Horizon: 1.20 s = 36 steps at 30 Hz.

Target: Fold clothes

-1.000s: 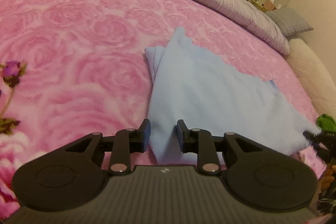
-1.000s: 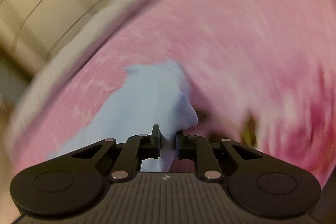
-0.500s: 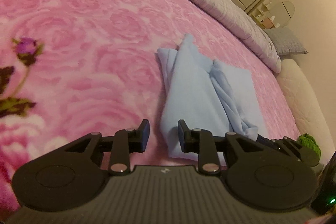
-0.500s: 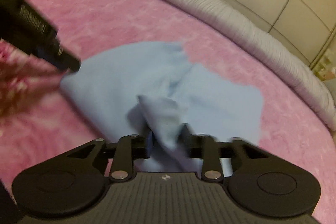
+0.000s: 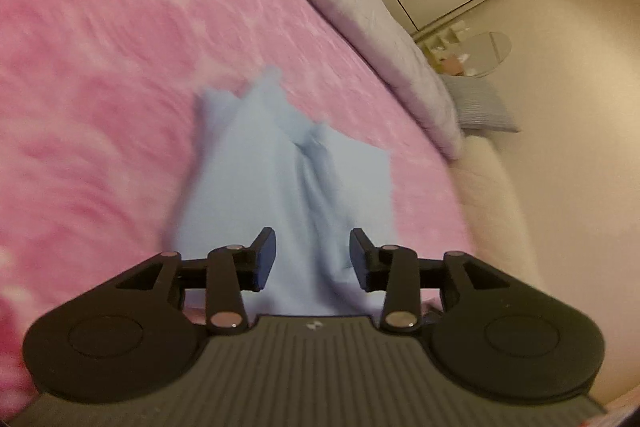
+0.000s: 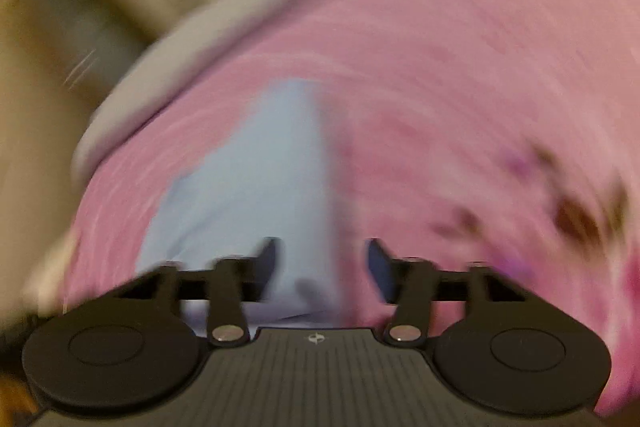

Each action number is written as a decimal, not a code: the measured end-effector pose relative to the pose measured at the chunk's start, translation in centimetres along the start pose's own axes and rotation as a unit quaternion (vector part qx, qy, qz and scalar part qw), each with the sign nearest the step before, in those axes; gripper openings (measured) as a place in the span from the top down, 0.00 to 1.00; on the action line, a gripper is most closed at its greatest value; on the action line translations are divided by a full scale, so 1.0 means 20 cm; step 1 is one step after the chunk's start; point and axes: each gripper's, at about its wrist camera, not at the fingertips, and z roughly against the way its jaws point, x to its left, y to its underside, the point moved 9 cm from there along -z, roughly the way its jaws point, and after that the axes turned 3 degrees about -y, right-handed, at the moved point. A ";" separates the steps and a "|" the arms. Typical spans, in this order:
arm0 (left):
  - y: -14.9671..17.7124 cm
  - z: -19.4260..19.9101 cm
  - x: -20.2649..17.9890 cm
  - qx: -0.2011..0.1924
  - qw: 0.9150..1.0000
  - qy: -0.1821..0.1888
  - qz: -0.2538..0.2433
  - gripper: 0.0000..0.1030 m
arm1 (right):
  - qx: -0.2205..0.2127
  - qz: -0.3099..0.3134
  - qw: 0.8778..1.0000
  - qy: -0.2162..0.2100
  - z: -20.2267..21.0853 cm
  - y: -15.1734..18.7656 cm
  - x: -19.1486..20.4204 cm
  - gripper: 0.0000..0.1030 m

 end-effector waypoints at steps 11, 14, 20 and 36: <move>-0.03 -0.44 -0.01 0.060 0.994 0.024 0.086 0.59 | 0.045 -0.194 0.978 -0.065 -0.27 0.04 -0.17 0.82; -0.04 -0.52 -0.04 0.069 0.995 0.016 0.067 0.59 | 0.047 -0.187 0.979 -0.065 -0.27 0.04 -0.17 0.82; -0.09 -0.46 -0.13 0.050 0.998 0.015 -0.020 0.93 | 0.048 -0.127 0.989 -0.063 -0.24 0.05 -0.09 0.80; -0.20 -0.02 0.05 -0.030 0.994 0.028 -0.101 0.93 | 0.073 0.160 0.984 -0.038 -0.23 0.27 0.46 0.80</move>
